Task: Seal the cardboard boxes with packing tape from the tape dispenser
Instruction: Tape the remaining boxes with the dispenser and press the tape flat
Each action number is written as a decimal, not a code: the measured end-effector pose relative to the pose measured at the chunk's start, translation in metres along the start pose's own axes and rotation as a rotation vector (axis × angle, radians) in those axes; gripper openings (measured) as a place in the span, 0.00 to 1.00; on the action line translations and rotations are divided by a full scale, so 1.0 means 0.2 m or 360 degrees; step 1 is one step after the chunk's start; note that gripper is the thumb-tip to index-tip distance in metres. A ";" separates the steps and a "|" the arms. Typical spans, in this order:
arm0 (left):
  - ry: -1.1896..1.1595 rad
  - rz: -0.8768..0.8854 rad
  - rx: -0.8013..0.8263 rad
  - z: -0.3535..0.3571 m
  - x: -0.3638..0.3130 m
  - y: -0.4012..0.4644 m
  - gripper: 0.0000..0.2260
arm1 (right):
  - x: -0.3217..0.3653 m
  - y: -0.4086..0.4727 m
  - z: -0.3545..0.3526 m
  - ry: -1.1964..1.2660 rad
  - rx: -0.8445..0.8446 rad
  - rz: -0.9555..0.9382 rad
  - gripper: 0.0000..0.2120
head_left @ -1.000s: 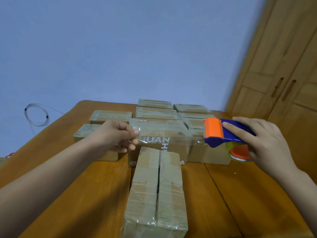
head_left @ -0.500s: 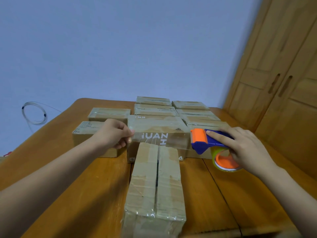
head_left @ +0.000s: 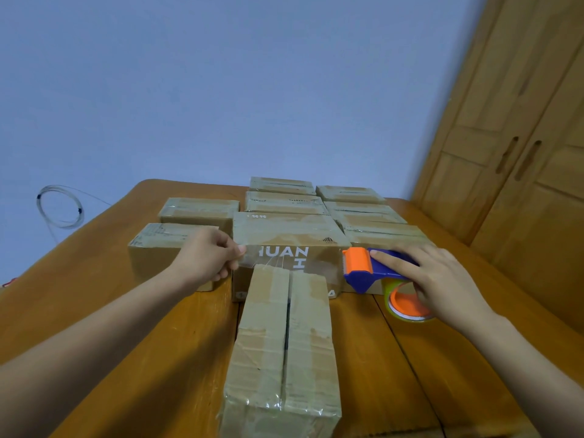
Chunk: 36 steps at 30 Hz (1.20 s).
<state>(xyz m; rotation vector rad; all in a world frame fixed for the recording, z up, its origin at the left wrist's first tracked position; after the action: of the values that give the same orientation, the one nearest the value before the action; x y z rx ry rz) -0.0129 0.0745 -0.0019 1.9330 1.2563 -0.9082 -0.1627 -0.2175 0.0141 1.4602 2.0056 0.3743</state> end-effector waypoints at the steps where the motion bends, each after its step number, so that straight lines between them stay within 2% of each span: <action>1: 0.0001 0.0008 -0.0003 0.00 0.00 0.00 0.11 | 0.00 0.00 0.00 0.0008 -0.0003 0.0001 0.44; 6: -0.0031 0.0015 -0.0012 0.01 0.02 0.01 0.11 | 0.00 0.00 -0.01 0.0003 -0.0013 -0.0011 0.44; 15: -0.0337 -0.0180 0.0007 0.07 0.15 -0.02 0.11 | 0.07 -0.07 0.06 0.0030 -0.0012 0.0050 0.47; 24: -0.0785 -0.0494 0.0027 0.17 0.29 -0.05 0.13 | 0.13 -0.20 0.28 0.0401 -0.0072 0.0376 0.43; 28: -0.0906 -0.0511 -0.0044 0.19 0.32 -0.06 0.13 | 0.16 -0.22 0.31 0.0458 -0.0108 0.0470 0.35; 32: -0.0936 -0.0495 -0.0055 0.24 0.32 -0.09 0.15 | 0.18 -0.24 0.33 0.0508 -0.0120 0.0567 0.37; 34: -0.0941 -0.0450 -0.0065 0.27 0.31 -0.11 0.14 | 0.21 -0.25 0.35 0.0528 -0.0102 0.0598 0.40; 36: -0.0901 -0.0368 -0.0128 0.29 0.30 -0.12 0.13 | 0.25 -0.26 0.36 0.0544 -0.0125 0.0611 0.40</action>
<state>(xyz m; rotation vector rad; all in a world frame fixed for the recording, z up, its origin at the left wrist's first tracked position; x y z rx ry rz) -0.0296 0.0645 -0.0857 1.3416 1.1546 -1.3793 -0.1658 -0.1988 -0.0863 1.8291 1.9249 0.9081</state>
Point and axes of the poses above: each hand's wrist, its own y-axis towards the middle knuckle, its own z-axis out of the palm, x = y × z, the point moved 7 cm from there along y, towards the middle knuckle, and after that the axes turned 5 degrees about y, right-handed, at the moved point
